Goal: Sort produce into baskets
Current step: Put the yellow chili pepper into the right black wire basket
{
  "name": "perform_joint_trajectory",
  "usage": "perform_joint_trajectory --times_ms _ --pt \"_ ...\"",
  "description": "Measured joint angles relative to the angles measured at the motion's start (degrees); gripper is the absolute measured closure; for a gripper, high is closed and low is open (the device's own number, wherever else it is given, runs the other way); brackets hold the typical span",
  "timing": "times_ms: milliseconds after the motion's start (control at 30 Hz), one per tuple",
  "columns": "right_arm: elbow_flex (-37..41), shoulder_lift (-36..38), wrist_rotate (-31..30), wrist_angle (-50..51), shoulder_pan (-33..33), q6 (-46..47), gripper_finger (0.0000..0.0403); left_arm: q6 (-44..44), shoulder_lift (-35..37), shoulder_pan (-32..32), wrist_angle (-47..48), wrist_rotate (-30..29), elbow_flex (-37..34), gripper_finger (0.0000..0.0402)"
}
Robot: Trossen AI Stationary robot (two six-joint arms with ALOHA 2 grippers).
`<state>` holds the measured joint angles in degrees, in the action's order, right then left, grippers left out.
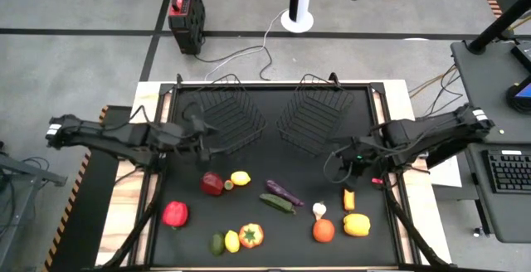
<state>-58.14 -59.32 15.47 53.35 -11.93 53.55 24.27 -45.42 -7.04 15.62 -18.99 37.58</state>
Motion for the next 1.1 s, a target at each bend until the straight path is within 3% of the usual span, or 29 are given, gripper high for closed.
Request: perform_joint_trajectory --times_ms 267,467,733,833,1100 --pt "0.0 -2.8 3.2 0.0 -0.2 -0.2 0.0335 -3.0 -6.6 -4.1 6.7 -6.4 7.2 0.0039" --pt "0.0 -4.8 8.0 4.5 -0.8 11.3 0.0335 -0.3 -9.8 -7.4 16.1 -12.1 11.2 0.0039" --pt "0.6 -6.7 4.7 9.7 -4.0 14.0 0.0335 8.9 -12.1 -8.4 22.2 -12.4 11.9 0.0039" --pt "0.6 -7.2 0.9 9.6 -4.8 13.9 0.0335 9.0 -12.7 -8.4 22.4 -12.0 11.9 0.0039" --pt "0.7 -7.8 0.4 9.5 -4.8 7.2 0.0335 0.4 -11.9 -9.8 12.8 -11.9 12.4 0.0039"
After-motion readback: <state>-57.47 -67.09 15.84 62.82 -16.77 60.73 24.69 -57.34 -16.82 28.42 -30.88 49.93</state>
